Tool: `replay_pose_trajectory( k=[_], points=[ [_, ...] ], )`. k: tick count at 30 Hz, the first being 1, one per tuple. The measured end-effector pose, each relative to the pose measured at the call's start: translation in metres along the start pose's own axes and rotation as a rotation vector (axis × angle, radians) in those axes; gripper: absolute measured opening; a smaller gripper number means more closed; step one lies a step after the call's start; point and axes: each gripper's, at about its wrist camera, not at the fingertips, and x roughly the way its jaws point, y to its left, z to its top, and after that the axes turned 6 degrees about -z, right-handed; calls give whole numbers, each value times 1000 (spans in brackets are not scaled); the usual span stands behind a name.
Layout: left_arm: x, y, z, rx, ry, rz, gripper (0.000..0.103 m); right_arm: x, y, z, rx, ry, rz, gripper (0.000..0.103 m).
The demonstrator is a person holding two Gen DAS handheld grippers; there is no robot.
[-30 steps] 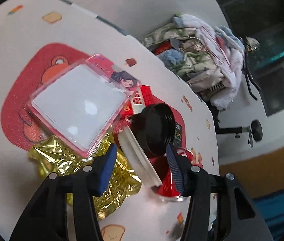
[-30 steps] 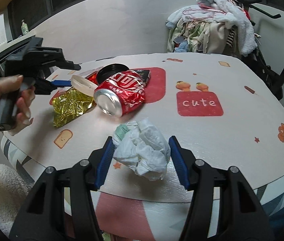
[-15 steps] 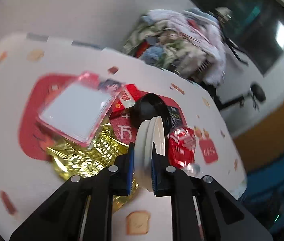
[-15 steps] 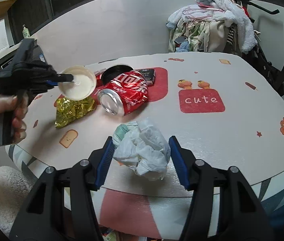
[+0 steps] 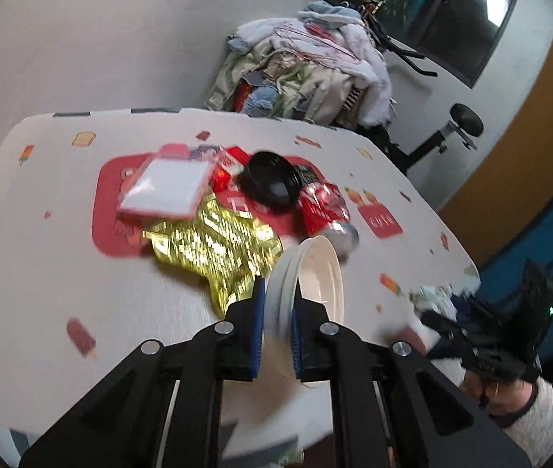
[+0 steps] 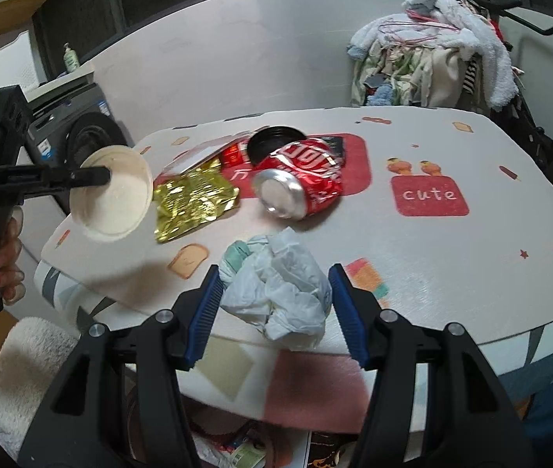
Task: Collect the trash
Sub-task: 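Lower both tools over the bin and open the left tool to drop the lid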
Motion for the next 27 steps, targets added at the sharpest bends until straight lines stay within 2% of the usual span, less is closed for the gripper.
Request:
replay_pose_trajectory(
  k=[8,14,21,25,27],
  points=[
    [-19,-15,-61,58,68,-22,12,-18,24,-17,-39,10,20,57],
    [-18,-33,-115,181,145,-15,12,-31,34,-33,-47,16,24,57],
    [5,-51,-163,307,259,-8,12,-35,36,-52,-51,45,15,57],
    [26,-56,-180,378,328,36,12,-33,35,-59,-47,59,13,57],
    [36,-55,-184,383,355,45,12,-32,34,-61,-41,64,13,57]
  ],
)
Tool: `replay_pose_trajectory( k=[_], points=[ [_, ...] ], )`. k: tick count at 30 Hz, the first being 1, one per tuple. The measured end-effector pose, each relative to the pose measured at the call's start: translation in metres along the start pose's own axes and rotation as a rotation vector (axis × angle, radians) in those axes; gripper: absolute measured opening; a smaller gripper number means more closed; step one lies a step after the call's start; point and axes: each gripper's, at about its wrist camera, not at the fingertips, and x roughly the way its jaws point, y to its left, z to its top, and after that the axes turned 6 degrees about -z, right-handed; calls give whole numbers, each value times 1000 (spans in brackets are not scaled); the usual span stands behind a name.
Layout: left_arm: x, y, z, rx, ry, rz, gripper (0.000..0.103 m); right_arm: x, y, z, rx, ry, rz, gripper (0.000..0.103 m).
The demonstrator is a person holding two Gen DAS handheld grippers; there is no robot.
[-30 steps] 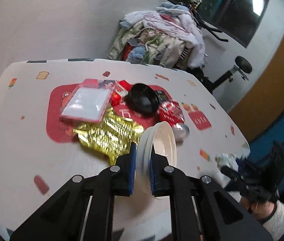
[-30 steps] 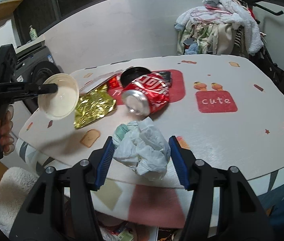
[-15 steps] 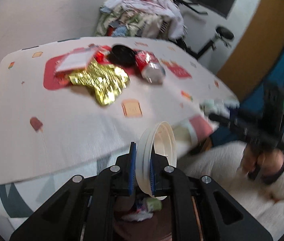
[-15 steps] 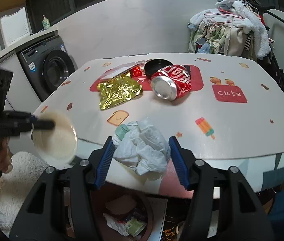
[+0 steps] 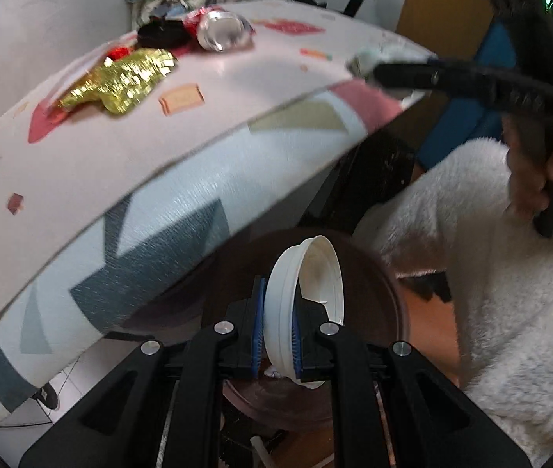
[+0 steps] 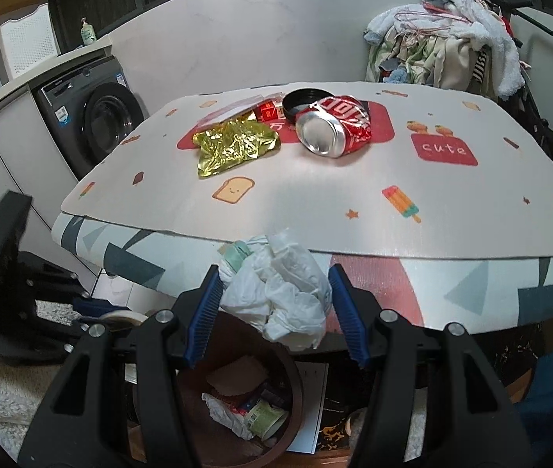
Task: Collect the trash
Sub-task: 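Lower both tools over the bin and open the left tool to drop the lid, then open the right tool over the bin to drop the tissue wad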
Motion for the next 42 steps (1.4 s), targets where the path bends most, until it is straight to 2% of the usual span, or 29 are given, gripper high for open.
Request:
replay_pose_trajectory(
  k=[9,11,12,13,17,22,25,30,35,42],
  points=[
    [25,8,-2,-38,46,-24,14,7,-1,-9,8,29,7,57],
    [26,9,-2,-46,46,-31,28,9,-1,-11,11,33,9,57],
    [25,10,-3,-51,40,-25,44,10,0,-12,12,35,11,57],
    [22,11,-3,-58,24,-24,51,10,0,-12,11,37,12,57],
    [8,15,-1,-74,-23,-9,56,12,3,-15,1,44,16,57],
    [-28,18,2,-105,-137,37,81,14,10,-19,-16,55,29,57],
    [-52,14,-1,-89,-202,90,87,16,21,-22,-32,65,56,57],
    [-84,13,-16,-93,-298,170,93,24,43,-31,-88,90,93,57],
    [-104,16,-34,-138,-403,210,96,36,61,-44,-137,119,112,57],
    [-97,14,-34,-142,-412,262,96,56,80,-59,-234,171,77,57]
  ],
)
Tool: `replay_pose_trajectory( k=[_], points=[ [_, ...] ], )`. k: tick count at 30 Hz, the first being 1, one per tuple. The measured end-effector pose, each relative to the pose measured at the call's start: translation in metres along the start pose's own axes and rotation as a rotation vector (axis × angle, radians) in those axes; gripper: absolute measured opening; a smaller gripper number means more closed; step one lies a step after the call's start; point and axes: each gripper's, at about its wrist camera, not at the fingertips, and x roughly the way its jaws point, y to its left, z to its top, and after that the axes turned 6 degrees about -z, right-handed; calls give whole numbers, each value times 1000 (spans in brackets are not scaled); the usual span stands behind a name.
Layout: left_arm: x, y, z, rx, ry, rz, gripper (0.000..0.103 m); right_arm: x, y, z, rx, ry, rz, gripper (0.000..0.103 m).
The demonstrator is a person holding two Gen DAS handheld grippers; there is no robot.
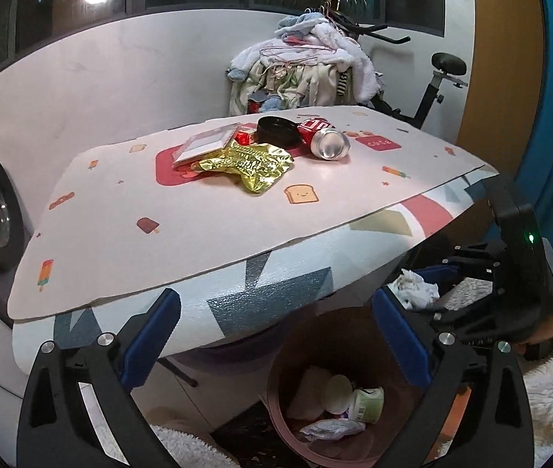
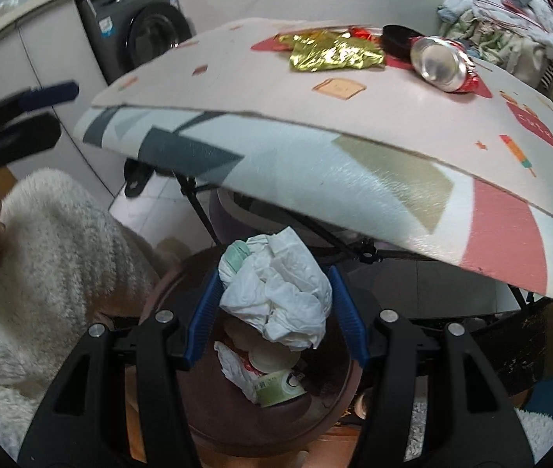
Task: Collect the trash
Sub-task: 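Open the right tool over the bin to drop the tissue wad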
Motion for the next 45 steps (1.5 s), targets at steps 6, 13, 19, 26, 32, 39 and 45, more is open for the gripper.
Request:
replay_pose_trajectory(
  k=[6,13,19,26,32,39,45],
  points=[
    [11,3,-2,-9,32,-11,96,10,3,-3,-11,34,-6,57],
    [12,13,-3,-59,34,-7,96,12,1,-4,-5,41,-6,57],
    [14,22,-2,-108,38,3,96,11,-2,-5,4,44,-8,58],
    [14,24,-2,-110,41,7,96,12,-3,-4,11,46,-13,58],
    [16,25,-2,-109,43,10,96,10,-5,-3,24,33,-37,92],
    [15,26,-2,-116,40,17,96,8,-17,-2,74,30,-61,96],
    [15,29,-2,-129,39,24,97,5,-20,-3,86,24,-68,96]
  ],
)
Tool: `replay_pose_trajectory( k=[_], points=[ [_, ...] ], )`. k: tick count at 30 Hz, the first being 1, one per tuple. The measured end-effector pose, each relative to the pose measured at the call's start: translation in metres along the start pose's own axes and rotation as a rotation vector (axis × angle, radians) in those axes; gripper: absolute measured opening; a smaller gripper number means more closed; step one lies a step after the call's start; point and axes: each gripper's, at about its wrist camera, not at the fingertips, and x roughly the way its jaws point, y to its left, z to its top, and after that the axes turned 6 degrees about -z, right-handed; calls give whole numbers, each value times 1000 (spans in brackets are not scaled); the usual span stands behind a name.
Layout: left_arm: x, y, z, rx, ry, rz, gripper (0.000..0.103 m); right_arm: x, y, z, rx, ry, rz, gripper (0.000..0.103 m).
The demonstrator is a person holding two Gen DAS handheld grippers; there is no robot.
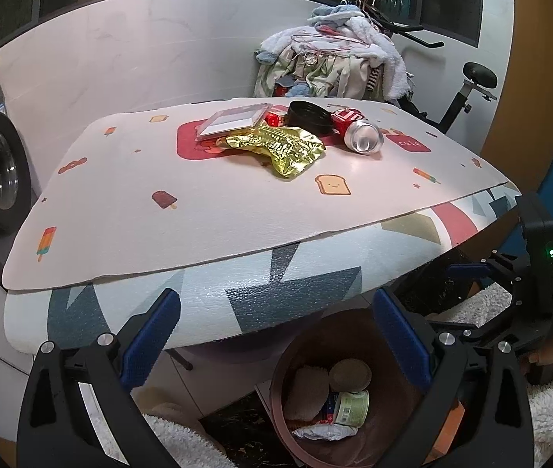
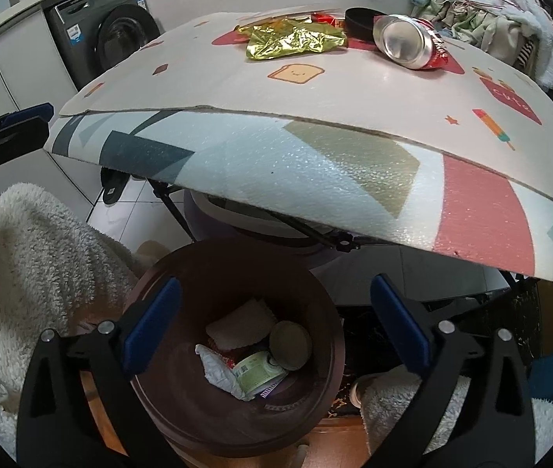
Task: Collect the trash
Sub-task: 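Open the right tool over the bin to drop the tissue wad, then raise the right tool to the table and grasp the crushed red Coca-Cola can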
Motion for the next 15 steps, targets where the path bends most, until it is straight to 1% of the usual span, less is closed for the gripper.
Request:
replay_pose_trajectory(
  k=[11,13,15],
  points=[
    [0,-2,0,9,6,5,97,-9,-11,2,50,-27,-2,97],
    [0,-3,0,4,10,5,97,-12,-15,5,67,-37,1,97],
    [0,2,2,-19,21,-10,97,-17,-20,8,83,-42,2,97]
  ],
)
